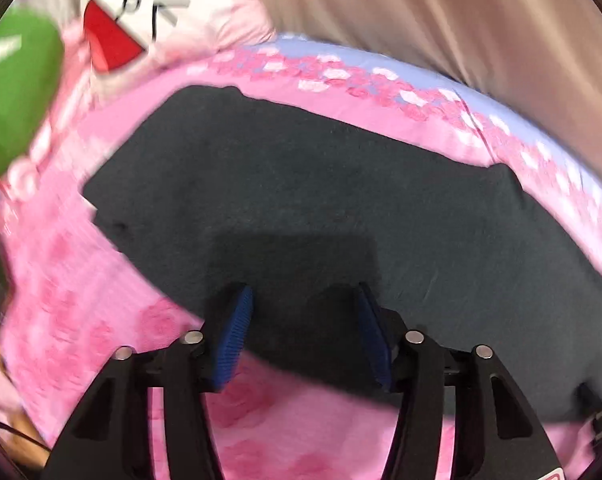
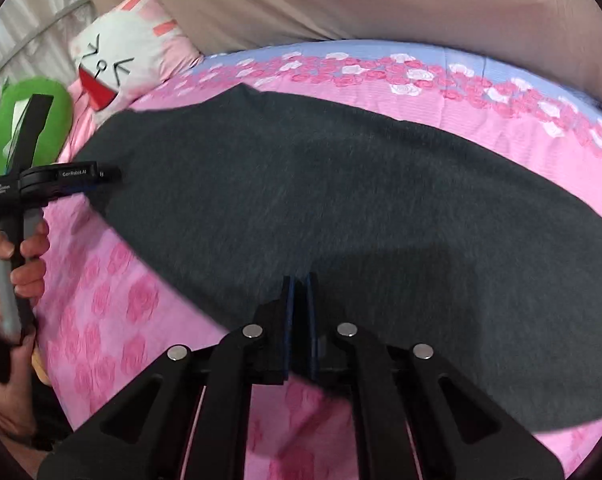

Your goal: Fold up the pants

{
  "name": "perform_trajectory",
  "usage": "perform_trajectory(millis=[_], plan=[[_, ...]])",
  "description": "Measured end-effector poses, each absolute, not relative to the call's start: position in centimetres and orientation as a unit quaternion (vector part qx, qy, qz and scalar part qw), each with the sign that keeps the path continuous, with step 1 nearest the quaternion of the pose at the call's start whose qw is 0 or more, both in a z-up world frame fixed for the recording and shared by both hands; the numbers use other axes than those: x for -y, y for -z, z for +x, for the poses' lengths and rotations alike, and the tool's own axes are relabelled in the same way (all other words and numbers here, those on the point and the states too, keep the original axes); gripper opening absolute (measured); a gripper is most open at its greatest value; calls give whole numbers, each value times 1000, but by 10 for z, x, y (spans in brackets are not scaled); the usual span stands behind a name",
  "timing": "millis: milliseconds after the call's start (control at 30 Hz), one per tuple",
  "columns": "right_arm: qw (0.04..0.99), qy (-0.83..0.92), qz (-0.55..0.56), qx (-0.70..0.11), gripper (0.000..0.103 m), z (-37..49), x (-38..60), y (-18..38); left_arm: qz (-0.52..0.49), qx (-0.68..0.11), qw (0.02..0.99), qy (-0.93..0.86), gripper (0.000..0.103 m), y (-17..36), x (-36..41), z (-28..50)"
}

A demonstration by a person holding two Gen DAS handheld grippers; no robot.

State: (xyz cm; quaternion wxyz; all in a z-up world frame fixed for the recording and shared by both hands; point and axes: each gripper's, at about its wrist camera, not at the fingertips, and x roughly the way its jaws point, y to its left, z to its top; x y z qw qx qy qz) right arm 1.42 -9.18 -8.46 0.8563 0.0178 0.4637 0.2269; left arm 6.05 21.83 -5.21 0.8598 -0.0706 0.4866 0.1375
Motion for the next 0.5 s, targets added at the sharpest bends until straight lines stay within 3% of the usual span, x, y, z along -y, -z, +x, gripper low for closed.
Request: perform_trajectory(millis=[100, 167, 300, 467, 500], plan=[[855, -221, 29, -468, 5, 17, 95, 84, -38, -464, 872, -150, 51, 50, -209, 47], [864, -220, 28, -451, 6, 24, 90, 70, -73, -458, 877, -126, 51, 37, -213, 47], [875, -251, 2, -414, 7, 52, 51, 32, -97, -424, 892, -125, 61, 15, -222, 77], [867, -268, -16, -421, 7, 109, -5, 43, -125, -520, 837, -117, 59, 52, -235, 172], [862, -263, -14, -433, 7, 122, -11, 52, -103, -510, 844, -133, 62, 53, -232, 179]])
